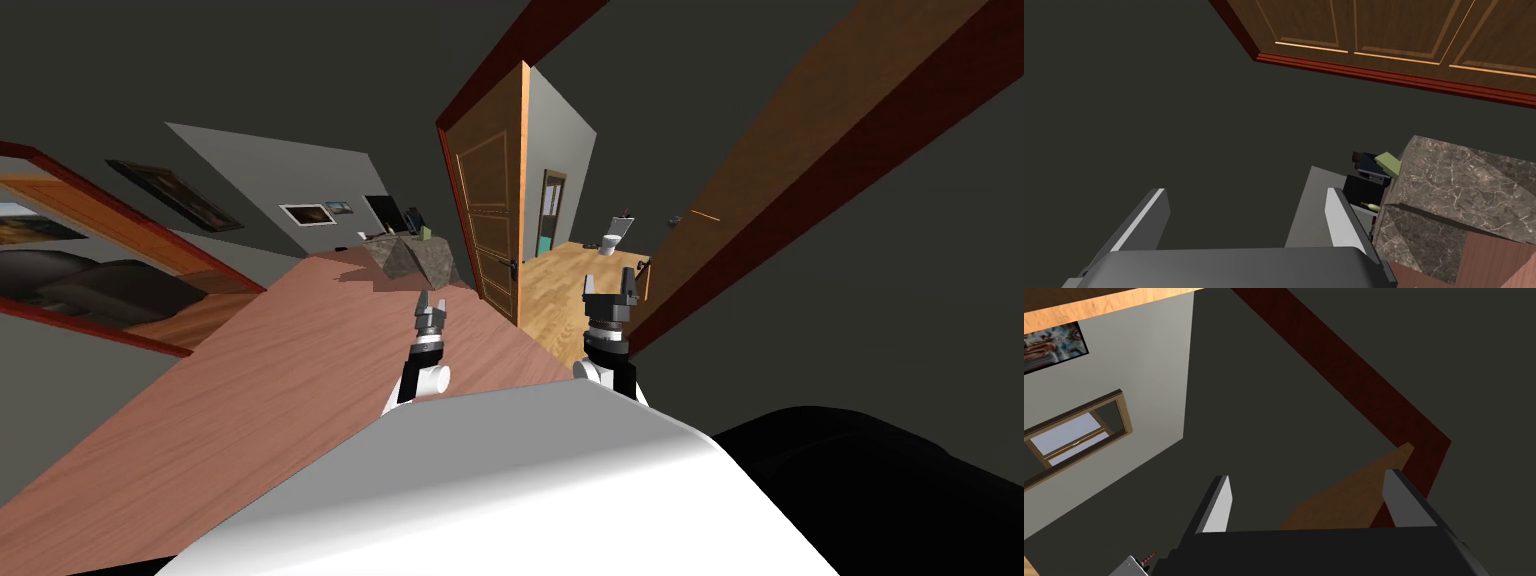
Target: Push the door open
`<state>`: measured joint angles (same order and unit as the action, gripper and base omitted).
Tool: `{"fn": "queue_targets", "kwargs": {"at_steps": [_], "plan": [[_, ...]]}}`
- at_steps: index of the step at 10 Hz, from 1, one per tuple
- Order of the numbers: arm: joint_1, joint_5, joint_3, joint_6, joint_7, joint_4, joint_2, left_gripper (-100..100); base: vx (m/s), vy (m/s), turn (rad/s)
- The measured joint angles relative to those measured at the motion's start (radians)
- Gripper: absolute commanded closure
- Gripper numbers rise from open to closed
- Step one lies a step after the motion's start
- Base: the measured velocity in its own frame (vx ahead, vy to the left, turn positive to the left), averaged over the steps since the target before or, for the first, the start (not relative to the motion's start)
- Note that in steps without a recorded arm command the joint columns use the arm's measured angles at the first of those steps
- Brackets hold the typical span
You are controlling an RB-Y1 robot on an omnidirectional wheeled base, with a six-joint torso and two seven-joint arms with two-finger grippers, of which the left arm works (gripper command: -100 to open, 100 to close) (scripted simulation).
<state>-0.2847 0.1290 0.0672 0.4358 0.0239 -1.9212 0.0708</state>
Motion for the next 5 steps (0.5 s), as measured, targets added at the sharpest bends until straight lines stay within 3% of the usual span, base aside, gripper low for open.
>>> {"fn": "queue_targets", "kwargs": {"at_steps": [5], "plan": [[0.069,0.015,0.032,-0.005,0.006,0.102,0.011,-100,0.089,0.06,-0.075]]}}
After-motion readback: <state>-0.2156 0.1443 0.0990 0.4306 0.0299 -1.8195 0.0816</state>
